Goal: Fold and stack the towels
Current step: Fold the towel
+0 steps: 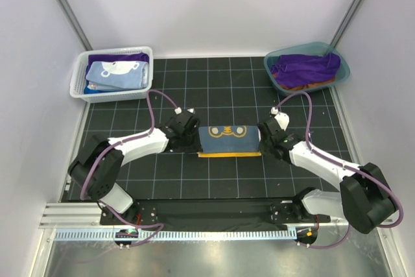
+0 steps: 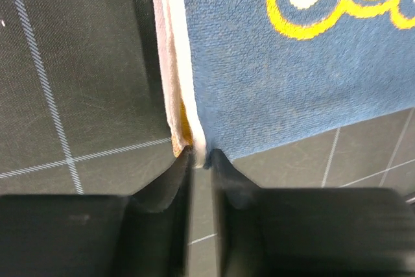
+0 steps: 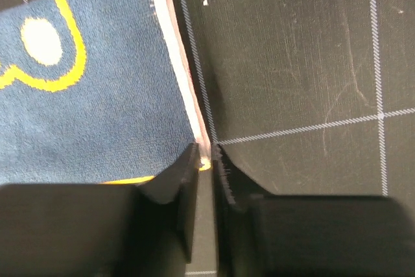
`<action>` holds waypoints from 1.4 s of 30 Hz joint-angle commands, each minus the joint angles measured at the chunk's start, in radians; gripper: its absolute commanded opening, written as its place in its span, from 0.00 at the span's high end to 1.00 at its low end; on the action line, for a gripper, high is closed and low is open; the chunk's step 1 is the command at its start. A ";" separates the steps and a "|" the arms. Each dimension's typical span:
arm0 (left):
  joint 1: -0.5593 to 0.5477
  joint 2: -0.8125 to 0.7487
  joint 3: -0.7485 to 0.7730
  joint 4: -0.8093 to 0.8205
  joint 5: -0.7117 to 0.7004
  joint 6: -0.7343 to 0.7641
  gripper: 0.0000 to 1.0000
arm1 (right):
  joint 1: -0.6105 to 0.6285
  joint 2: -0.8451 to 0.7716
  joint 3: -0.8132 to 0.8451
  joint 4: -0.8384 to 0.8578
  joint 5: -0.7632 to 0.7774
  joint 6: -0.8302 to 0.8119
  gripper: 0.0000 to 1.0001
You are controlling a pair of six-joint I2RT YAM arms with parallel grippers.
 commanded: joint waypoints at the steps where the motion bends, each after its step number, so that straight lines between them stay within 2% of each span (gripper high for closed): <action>1: -0.004 -0.008 -0.007 0.045 0.011 -0.010 0.73 | 0.004 -0.007 -0.010 0.036 -0.002 -0.002 0.77; 2: -0.004 -0.016 -0.012 0.042 0.009 -0.007 0.68 | 0.002 -0.020 -0.008 0.019 0.003 -0.004 0.70; 3: -0.002 -0.032 -0.012 0.037 0.006 -0.001 0.59 | 0.004 -0.030 -0.007 0.008 0.008 -0.010 0.66; 4: -0.004 -0.042 -0.013 0.029 0.005 0.003 0.57 | 0.004 -0.040 -0.002 -0.001 0.014 -0.013 0.61; 7: -0.004 -0.083 0.000 -0.007 -0.007 0.020 0.55 | 0.004 -0.094 0.024 -0.058 0.029 -0.024 0.57; 9: -0.004 -0.103 0.013 -0.036 -0.007 0.026 0.54 | 0.004 -0.137 0.056 -0.102 0.031 -0.027 0.57; 13: -0.002 -0.122 0.045 -0.055 -0.053 0.031 0.52 | 0.005 -0.163 0.114 -0.107 -0.030 -0.033 0.64; 17: 0.007 -0.062 0.097 -0.052 -0.029 0.043 0.50 | 0.019 -0.064 0.173 -0.058 -0.118 -0.030 0.73; 22: 0.021 0.015 0.122 -0.009 0.037 0.036 0.53 | 0.051 0.097 0.208 0.045 -0.201 -0.015 0.78; 25: 0.021 0.058 0.108 0.009 0.051 0.033 0.56 | 0.056 0.149 0.161 0.111 -0.238 -0.001 0.80; 35: 0.021 0.095 -0.045 0.106 0.069 0.019 0.70 | 0.056 0.102 -0.059 0.177 -0.195 0.027 0.81; 42: 0.022 0.056 -0.047 0.097 0.056 0.026 0.70 | 0.053 0.072 -0.065 0.168 -0.196 0.035 0.81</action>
